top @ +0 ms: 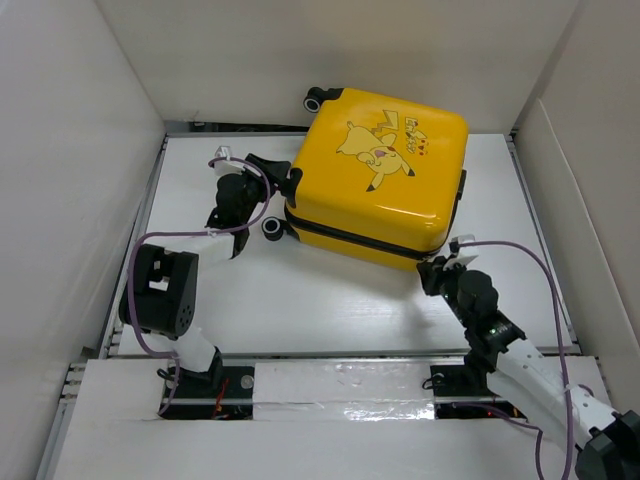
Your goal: Pack the luggage
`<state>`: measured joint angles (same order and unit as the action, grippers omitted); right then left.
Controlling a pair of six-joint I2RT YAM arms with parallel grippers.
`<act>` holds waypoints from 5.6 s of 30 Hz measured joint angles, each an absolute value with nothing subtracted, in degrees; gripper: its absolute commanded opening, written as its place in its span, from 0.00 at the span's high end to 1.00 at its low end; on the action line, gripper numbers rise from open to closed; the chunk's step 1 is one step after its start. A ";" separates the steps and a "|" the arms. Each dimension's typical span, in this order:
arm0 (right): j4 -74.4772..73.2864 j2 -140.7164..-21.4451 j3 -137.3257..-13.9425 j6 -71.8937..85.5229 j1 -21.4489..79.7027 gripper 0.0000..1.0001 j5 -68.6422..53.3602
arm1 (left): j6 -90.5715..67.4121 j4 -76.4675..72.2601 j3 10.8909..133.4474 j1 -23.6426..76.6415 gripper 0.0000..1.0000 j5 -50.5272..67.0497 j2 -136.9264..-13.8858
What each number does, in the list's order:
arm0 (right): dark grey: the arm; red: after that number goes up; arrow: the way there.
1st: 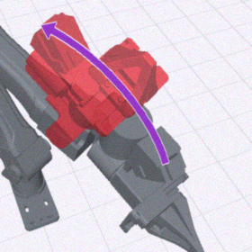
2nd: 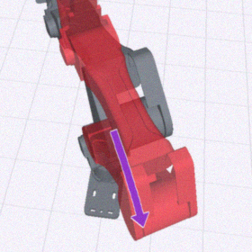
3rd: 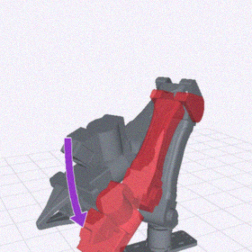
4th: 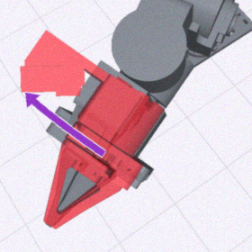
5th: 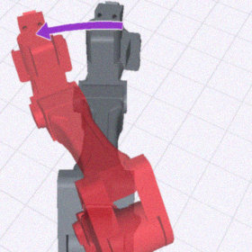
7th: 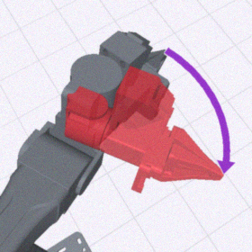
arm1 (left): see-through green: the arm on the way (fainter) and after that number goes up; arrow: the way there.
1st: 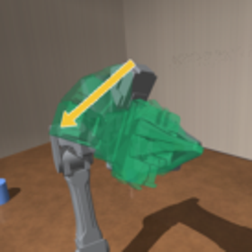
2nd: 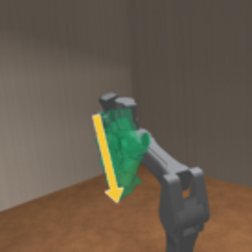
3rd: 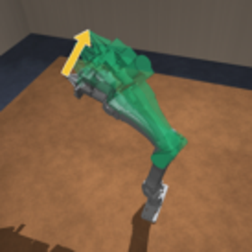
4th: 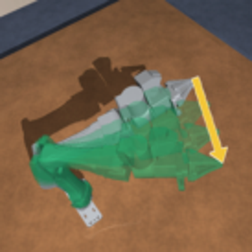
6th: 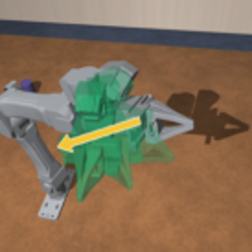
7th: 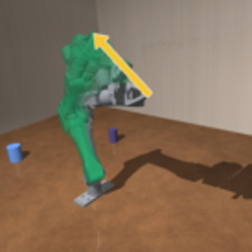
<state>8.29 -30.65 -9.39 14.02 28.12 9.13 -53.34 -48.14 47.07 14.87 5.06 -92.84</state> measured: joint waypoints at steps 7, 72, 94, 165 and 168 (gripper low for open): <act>17.23 -45.28 -11.68 16.95 40.97 1.00 11.05 | -53.15 -49.15 47.05 15.22 1.00 4.84 -93.01; 6.72 -37.69 -13.45 15.27 18.39 0.62 9.78 | -53.52 -54.61 41.01 22.87 1.00 13.10 -88.01; 21.17 -54.39 -16.08 16.16 42.00 1.00 17.30 | -54.26 -56.95 40.82 24.29 1.00 12.08 -88.90; 21.08 -50.11 -14.31 16.69 59.22 1.00 8.34 | -43.88 -60.36 77.82 6.22 0.33 59.46 -120.09; 17.52 -45.23 -13.08 16.25 56.90 1.00 5.34 | -45.76 -63.24 77.14 6.74 0.49 61.65 -120.14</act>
